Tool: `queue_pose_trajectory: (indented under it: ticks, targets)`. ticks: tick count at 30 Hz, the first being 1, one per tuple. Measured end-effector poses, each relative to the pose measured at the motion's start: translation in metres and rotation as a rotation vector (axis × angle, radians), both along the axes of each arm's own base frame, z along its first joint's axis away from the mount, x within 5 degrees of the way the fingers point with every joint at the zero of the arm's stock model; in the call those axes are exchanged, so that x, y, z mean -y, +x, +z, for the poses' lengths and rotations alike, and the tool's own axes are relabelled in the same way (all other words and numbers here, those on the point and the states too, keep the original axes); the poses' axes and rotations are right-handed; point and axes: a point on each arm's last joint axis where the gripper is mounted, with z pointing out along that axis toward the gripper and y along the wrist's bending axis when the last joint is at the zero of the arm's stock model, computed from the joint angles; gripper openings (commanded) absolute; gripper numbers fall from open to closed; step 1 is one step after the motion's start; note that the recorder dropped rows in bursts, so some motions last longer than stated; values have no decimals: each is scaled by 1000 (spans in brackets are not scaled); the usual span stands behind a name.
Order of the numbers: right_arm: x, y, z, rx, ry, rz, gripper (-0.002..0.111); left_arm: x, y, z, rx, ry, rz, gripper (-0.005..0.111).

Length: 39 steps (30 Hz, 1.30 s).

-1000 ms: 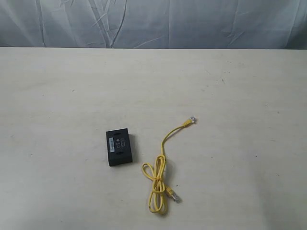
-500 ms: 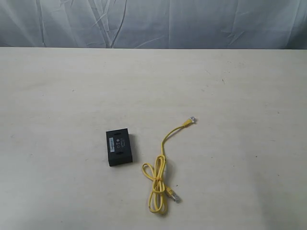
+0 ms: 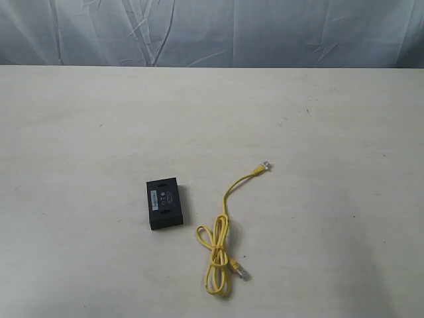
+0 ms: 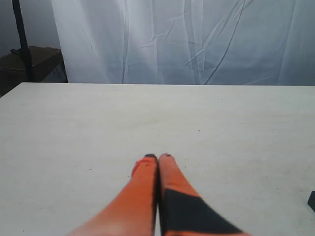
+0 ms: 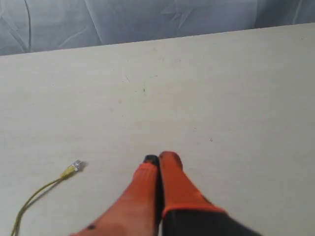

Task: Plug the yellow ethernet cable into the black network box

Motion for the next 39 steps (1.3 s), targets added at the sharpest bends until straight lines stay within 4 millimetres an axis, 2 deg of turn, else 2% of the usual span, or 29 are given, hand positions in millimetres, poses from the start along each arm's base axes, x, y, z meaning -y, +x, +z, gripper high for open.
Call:
queue_pose_trajectory:
  ticks: [3, 7, 10, 12, 20, 25, 28, 31, 34, 39]
  targets:
    - [-5, 19, -11, -75, 79, -15, -1, 0, 0, 0, 0, 0, 0, 0]
    - [-16, 48, -39, -258, 207, -37, -1, 0, 0, 0, 0, 0, 0, 0]
    - [-31, 71, -59, -388, 256, -36, -1, 0, 0, 0, 0, 0, 0, 0]
    - [-44, 84, -64, -437, 268, -21, -1, 0, 0, 0, 0, 0, 0, 0]
    - [-142, 137, -96, -618, 266, 95, -1, 0, 0, 0, 0, 0, 0, 0]
    - [-199, 161, -124, -715, 233, 27, -1, 0, 0, 0, 0, 0, 0, 0]
    - [-221, 168, -138, -746, 194, -97, -1, 0, 0, 0, 0, 0, 0, 0]
    - [-230, 173, -149, -756, 142, -212, -1, 0, 0, 0, 0, 0, 0, 0]
    - [-231, 176, -155, -755, 128, -273, 2, 0, 0, 0, 0, 0, 0, 0]
    - [-231, 177, -163, -770, 141, -346, 28, 0, 0, 0, 0, 0, 0, 0]
